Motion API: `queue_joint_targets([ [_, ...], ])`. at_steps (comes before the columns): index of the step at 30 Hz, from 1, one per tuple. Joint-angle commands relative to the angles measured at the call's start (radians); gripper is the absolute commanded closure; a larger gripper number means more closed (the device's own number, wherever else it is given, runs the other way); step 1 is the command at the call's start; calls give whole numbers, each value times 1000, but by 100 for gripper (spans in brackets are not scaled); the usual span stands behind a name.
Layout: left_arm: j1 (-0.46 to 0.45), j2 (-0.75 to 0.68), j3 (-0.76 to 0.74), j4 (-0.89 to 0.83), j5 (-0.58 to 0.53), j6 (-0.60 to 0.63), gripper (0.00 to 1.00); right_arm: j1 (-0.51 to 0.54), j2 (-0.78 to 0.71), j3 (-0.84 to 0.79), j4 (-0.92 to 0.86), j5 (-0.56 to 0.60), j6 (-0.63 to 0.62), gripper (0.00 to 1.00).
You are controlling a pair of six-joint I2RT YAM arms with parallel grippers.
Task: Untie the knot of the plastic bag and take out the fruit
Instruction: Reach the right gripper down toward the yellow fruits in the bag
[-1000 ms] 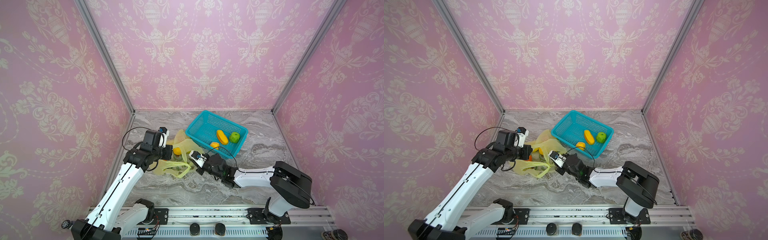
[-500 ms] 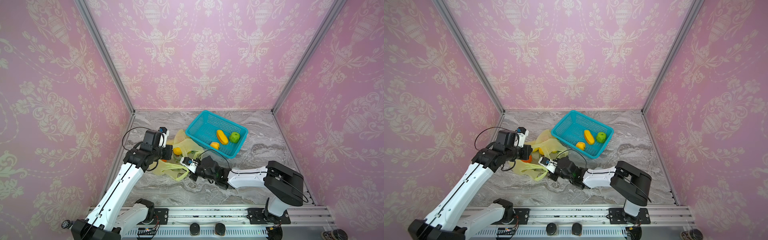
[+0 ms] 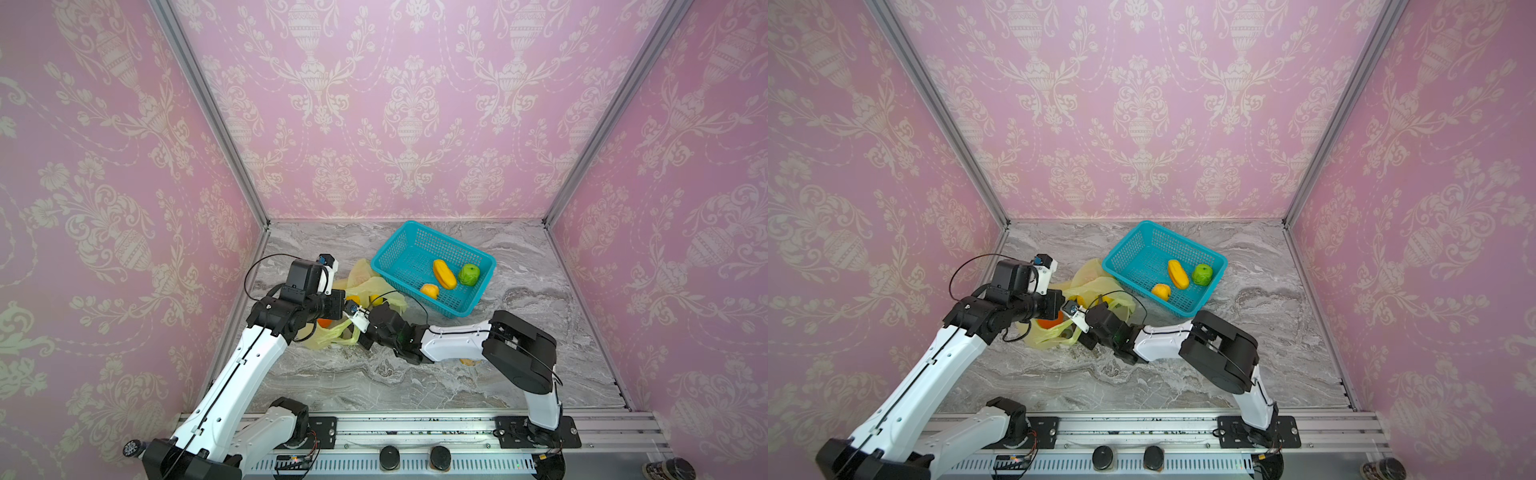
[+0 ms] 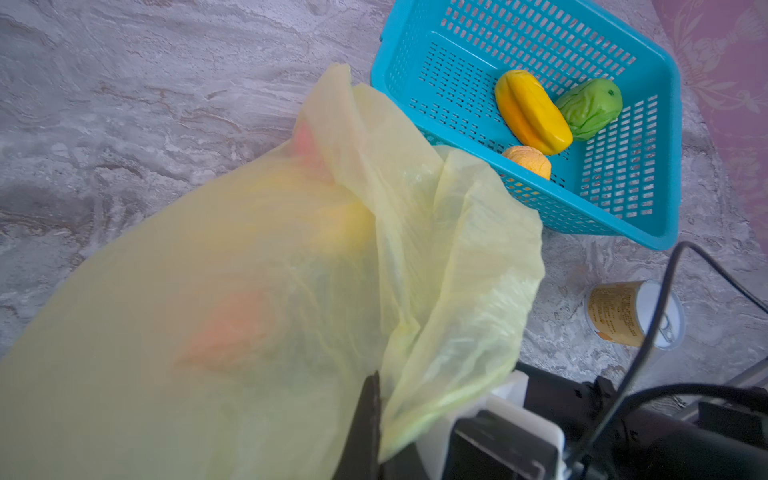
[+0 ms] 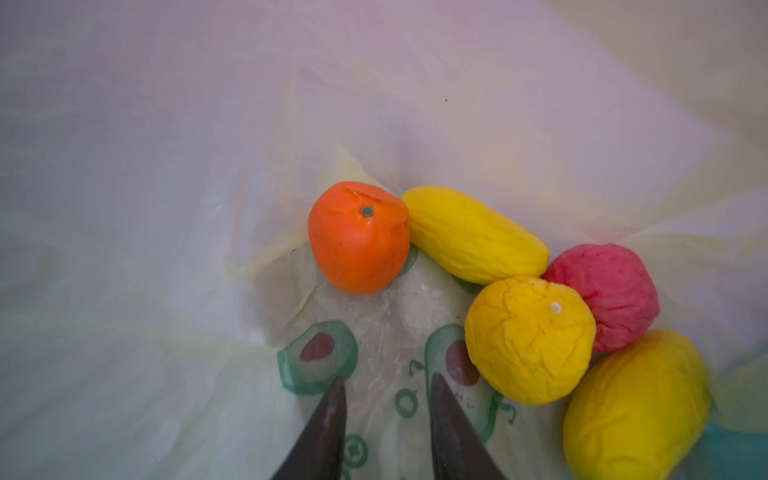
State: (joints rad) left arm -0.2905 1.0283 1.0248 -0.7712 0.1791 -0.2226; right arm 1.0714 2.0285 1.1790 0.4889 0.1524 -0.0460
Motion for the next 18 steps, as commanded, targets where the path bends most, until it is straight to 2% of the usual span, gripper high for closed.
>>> queue_joint_targets([
  [1,-6,-13,-10,-4,57,16,100,3,51,90,-77,159,71,49],
  [4,-7,-16,-12,0,72,19,100,-3,102,141,-119,274,121,30],
  [7,-15,-21,-11,5,89,20,100,-16,139,190,-172,355,166,20],
  [10,-22,-24,-13,10,109,20,100,-46,171,222,-198,339,216,17],
  [13,-27,-24,-14,13,112,20,100,-70,203,235,-181,270,251,16],
  [18,-33,-25,-14,16,120,20,100,-74,263,276,-165,220,272,14],
])
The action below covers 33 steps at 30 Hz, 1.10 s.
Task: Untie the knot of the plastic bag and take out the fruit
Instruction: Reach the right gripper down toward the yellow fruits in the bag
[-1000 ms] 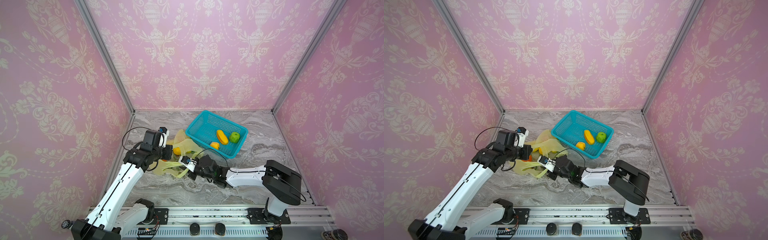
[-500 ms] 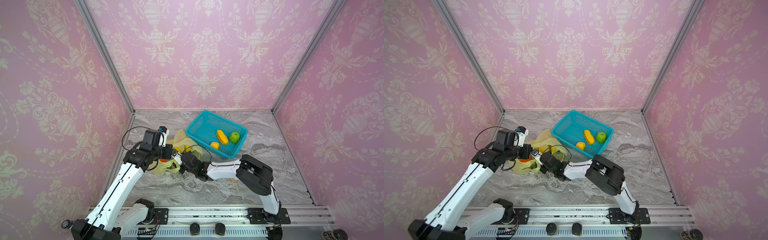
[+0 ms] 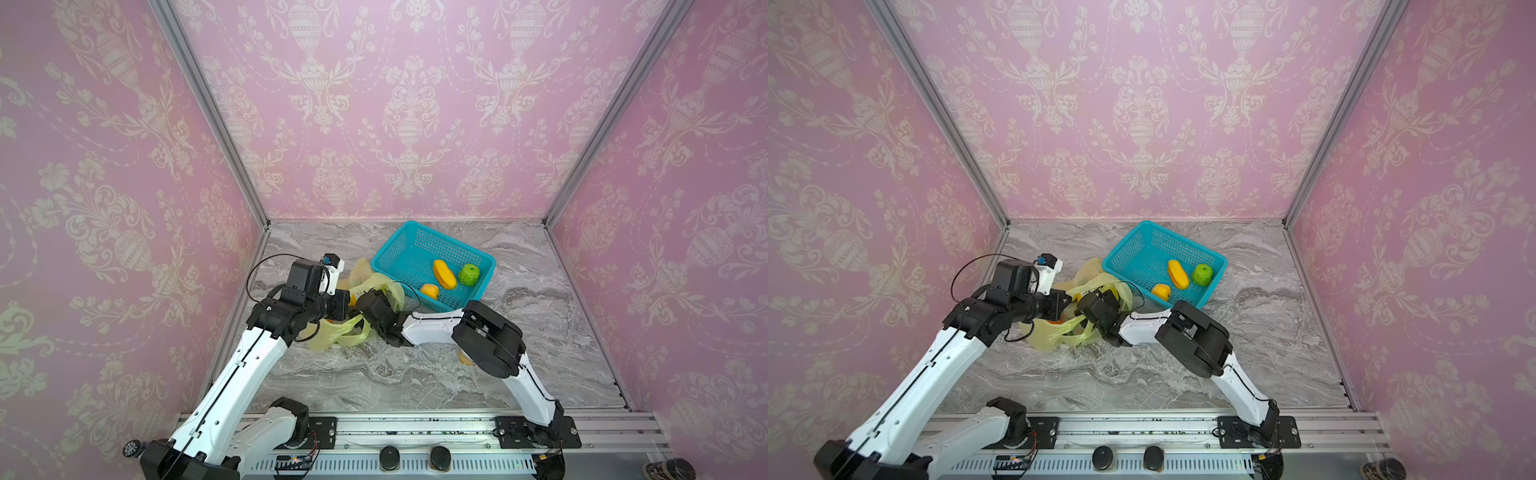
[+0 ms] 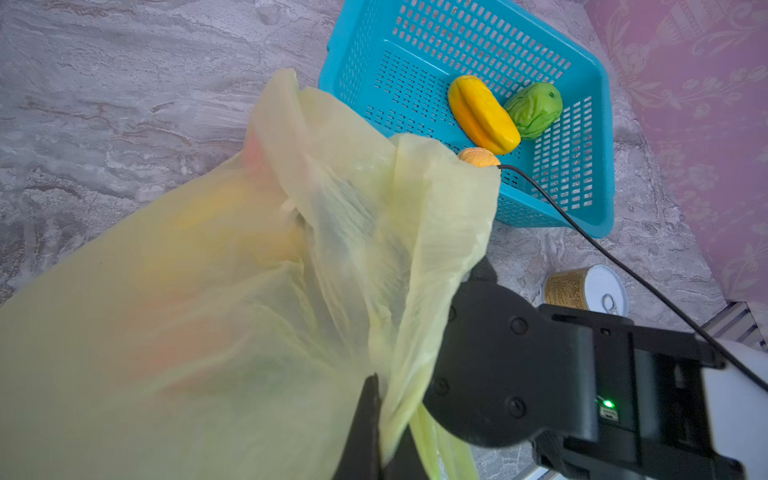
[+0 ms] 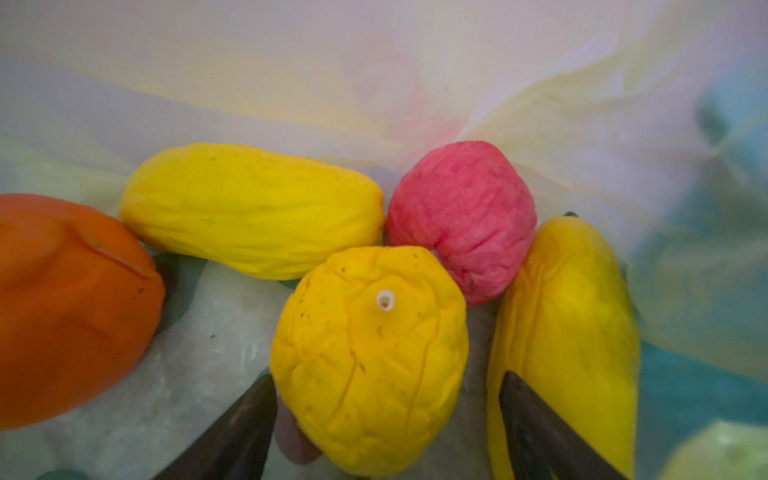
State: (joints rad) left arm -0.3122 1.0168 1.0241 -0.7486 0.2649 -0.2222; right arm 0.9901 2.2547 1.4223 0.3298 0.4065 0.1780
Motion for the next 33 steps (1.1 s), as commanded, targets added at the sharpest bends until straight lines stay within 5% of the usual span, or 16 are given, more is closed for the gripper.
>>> queue_joint_targets([
  [1,-12,-15,-13,-6,37,20,100,7,43,36,2,-43,55,14],
  [5,-13,-20,-15,-7,31,18,100,-7,61,22,48,-70,95,15],
  [22,-8,-2,-11,-44,-115,20,100,-25,-159,-305,319,-135,116,66],
  [33,-2,5,-12,-44,-118,18,100,-25,-279,-437,419,-193,130,76],
])
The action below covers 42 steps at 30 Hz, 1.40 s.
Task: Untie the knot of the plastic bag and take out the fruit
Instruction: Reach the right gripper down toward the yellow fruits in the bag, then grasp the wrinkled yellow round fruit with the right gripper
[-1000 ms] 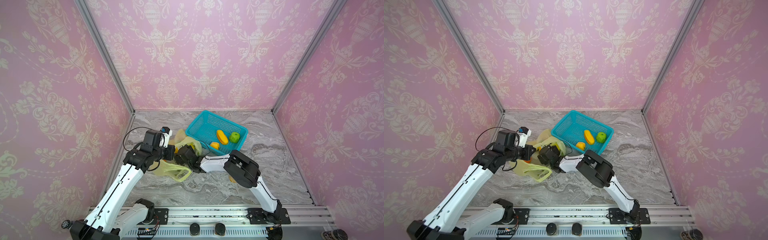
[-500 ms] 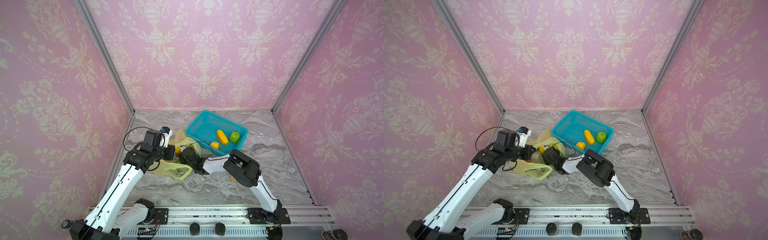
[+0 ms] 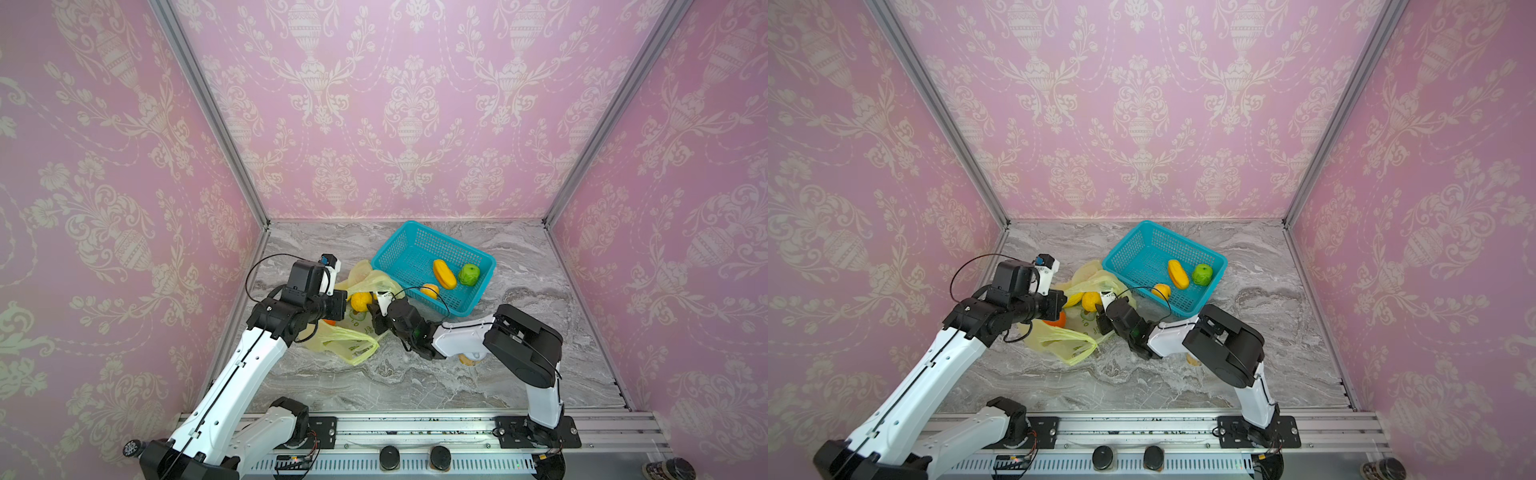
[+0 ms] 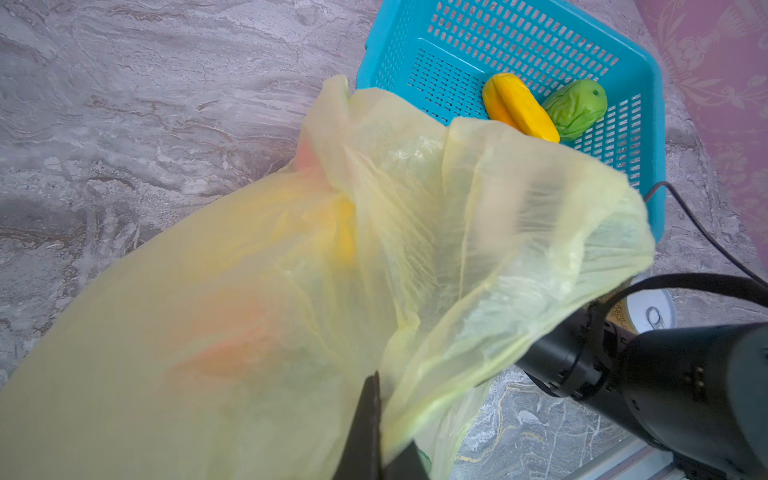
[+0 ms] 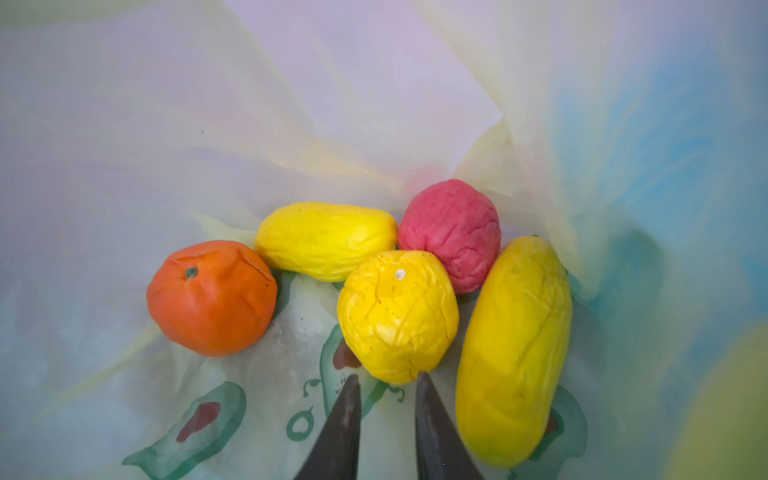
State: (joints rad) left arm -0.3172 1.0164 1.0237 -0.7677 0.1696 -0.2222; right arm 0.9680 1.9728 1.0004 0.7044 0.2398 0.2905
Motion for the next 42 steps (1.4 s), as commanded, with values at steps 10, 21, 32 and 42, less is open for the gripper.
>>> queue_joint_targets([
  [10,3,7,-11,-15,23,18,100,-5,158,227,-157,106,43,22],
  [21,1,-8,-15,-1,94,18,100,-35,405,575,-411,171,131,18],
  [32,3,3,-14,-17,16,15,100,-30,219,362,-249,63,73,52],
  [42,10,23,-11,-38,-52,14,100,33,-85,47,-60,-83,6,58],
])
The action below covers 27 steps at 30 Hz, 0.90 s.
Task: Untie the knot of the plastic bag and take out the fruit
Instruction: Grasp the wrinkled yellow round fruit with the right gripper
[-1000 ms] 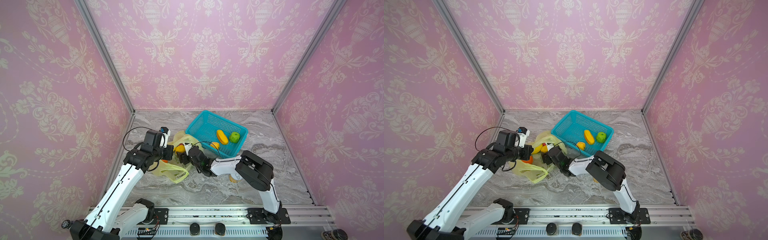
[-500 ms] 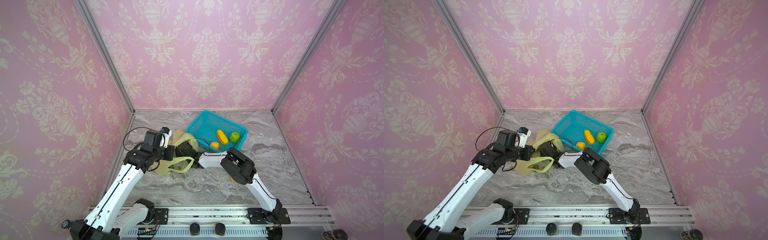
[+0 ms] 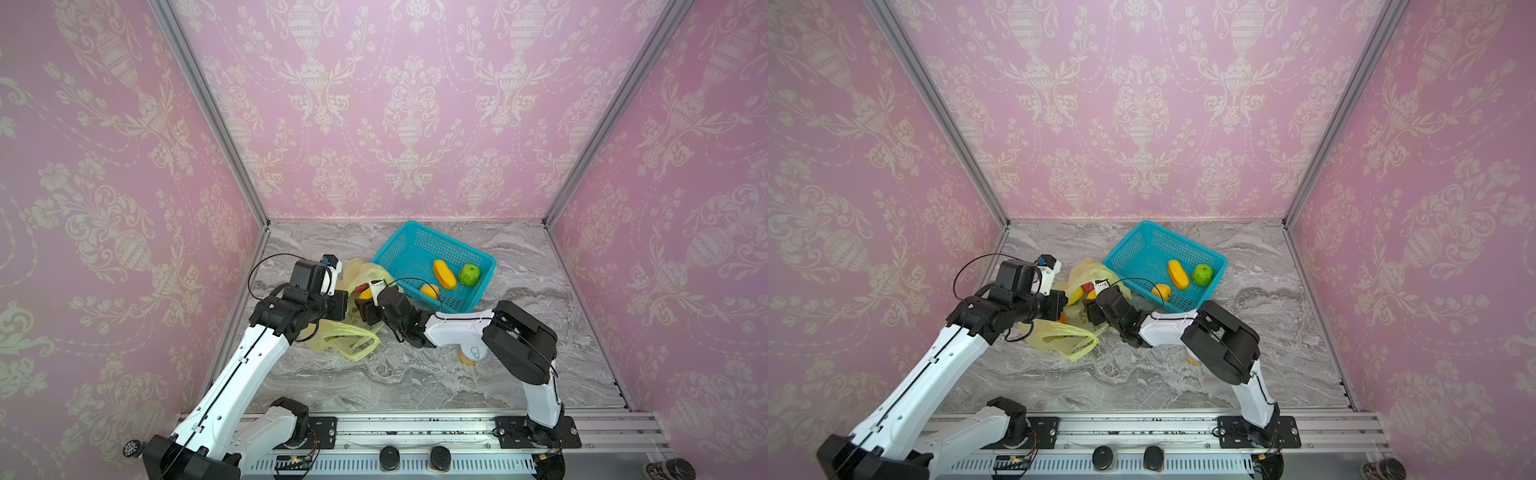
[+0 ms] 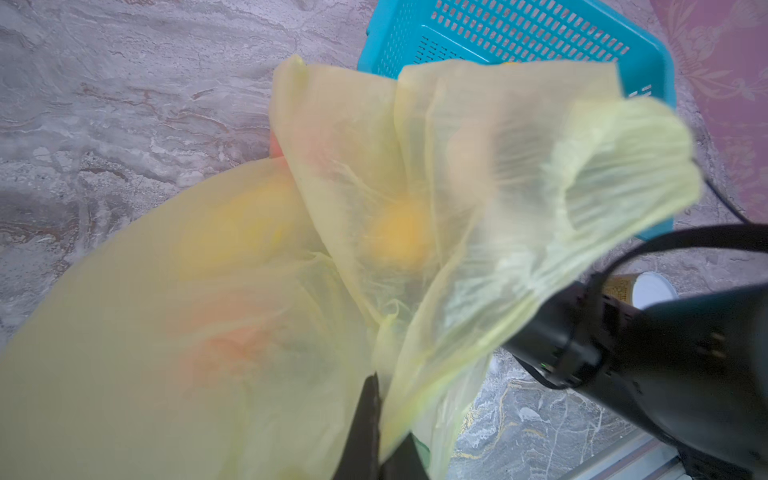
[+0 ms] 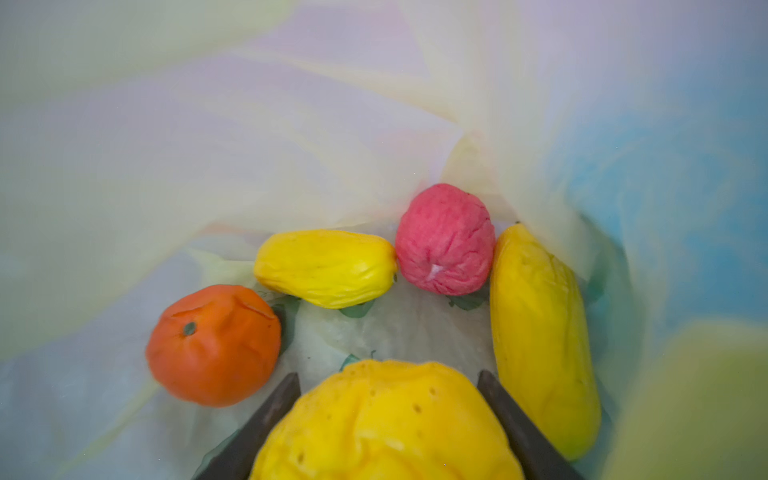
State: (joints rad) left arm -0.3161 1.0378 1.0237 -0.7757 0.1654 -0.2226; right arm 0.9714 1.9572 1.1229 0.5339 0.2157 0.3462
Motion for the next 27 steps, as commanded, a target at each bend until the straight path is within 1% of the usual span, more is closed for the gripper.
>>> queue_joint_targets([
  [1,10,2,-9,-30,-50,14,100,36,-90,-98,129,-68,-57,59],
  [9,14,0,-9,-35,-61,15,100,49,-228,-250,235,-127,-68,63],
  [14,15,1,-9,-32,-51,14,100,50,-266,-313,322,-196,-87,60],
  [16,15,1,-9,-33,-47,14,100,55,-250,-301,320,-206,-91,59],
  [19,15,1,-8,-32,-46,14,100,87,-193,-243,279,-180,-122,58],
  [22,15,-3,-9,-31,-38,15,100,131,-95,-167,260,-116,-149,55],
  [27,15,-22,-6,-27,-24,18,100,144,62,-22,178,-94,-135,56],
])
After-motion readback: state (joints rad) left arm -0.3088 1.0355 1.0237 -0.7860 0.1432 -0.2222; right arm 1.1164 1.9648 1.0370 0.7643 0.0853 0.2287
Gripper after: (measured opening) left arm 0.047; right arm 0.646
